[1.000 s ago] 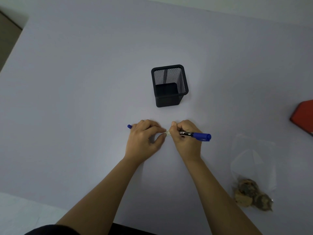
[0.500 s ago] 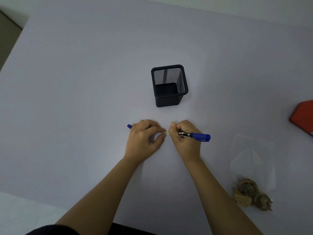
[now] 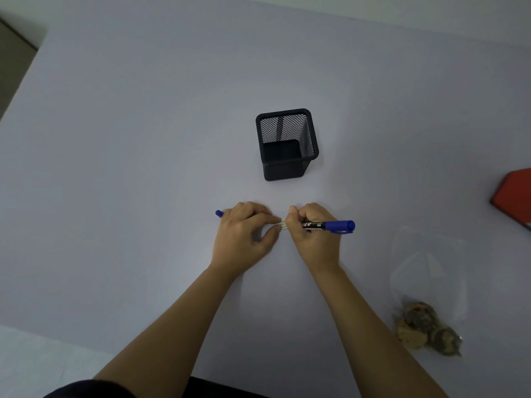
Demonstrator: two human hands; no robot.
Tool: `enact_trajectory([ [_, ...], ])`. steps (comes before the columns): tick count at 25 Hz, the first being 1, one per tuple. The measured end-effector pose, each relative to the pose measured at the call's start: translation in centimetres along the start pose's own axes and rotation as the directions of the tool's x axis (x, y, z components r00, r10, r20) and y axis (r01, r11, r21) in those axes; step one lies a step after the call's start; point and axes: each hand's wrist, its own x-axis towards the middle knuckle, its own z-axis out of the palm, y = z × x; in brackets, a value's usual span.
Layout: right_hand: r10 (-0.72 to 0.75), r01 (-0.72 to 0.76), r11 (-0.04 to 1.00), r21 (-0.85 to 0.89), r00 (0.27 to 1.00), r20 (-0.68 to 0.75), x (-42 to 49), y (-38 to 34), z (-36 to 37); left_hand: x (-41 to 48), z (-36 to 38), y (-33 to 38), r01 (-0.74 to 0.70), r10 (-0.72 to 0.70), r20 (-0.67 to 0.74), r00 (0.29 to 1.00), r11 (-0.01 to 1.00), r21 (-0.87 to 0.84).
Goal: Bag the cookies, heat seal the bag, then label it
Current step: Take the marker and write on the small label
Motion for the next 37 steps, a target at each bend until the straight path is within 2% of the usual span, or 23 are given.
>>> enact_trajectory([
  [16, 0.007, -0.005, 1.0, 0.023, 0.998, -0.065, 0.2, -1.0, -0.2, -0.1, -0.1, 0.0, 0.008, -0.008, 0.013, 1.0, 1.0, 0.004],
  [18, 0.039, -0.036, 0.999, 0.036, 0.996, -0.082, 0.3, -1.4, -0.4, -0.1, -0.2, 0.0, 0.009, -0.009, 0.021, 1.0, 1.0, 0.003],
  [19, 0.105, -0.096, 0.992, 0.08, 0.988, -0.11, 0.5, -1.7, -0.6, -0.1, -0.2, 0.0, 0.015, -0.015, 0.022, 1.0, 1.0, -0.002],
  [20, 0.217, -0.194, 0.967, 0.164, 0.967, -0.136, 0.7, -2.1, -0.8, 0.0, -0.2, 0.1, 0.023, -0.023, 0.022, 0.999, 1.0, -0.009],
  [22, 0.461, -0.384, 0.825, 0.415, 0.881, -0.103, 1.3, -3.0, -1.6, 0.0, -0.2, 0.0, 0.028, -0.027, 0.019, 0.999, 0.999, -0.026],
  [25, 0.619, -0.459, 0.554, 0.694, 0.785, 0.026, 1.9, -4.3, -3.4, 0.1, 0.0, -0.3, -0.011, 0.011, 0.006, 1.0, 0.999, -0.04],
  [28, 0.7, -0.494, 0.338, 0.801, 0.701, 0.137, 2.0, -5.3, -4.8, -0.1, 0.0, -0.2, -0.03, 0.029, -0.029, 0.999, 0.999, -0.037],
  [32, 0.757, -0.482, 0.228, 0.846, 0.634, 0.158, 1.6, -6.4, -5.7, -0.5, -0.7, 1.0, -0.106, 0.101, -0.156, 0.982, 0.994, -0.021],
  [34, 0.75, -0.423, 0.157, 0.893, 0.639, 0.171, 1.3, -6.9, -6.4, -0.9, -1.7, 1.5, -0.138, 0.148, -0.229, 0.962, 0.989, 0.057],
  [35, 0.734, -0.396, 0.127, 0.909, 0.654, 0.183, 1.2, -7.2, -6.8, -1.0, -2.4, 1.6, -0.085, 0.113, -0.27, 0.956, 0.99, 0.114],
  [37, 0.721, -0.379, 0.104, 0.919, 0.665, 0.193, 1.0, -7.6, -7.5, -1.1, -3.8, 1.5, 0.189, -0.126, -0.283, 0.951, 0.96, 0.207],
])
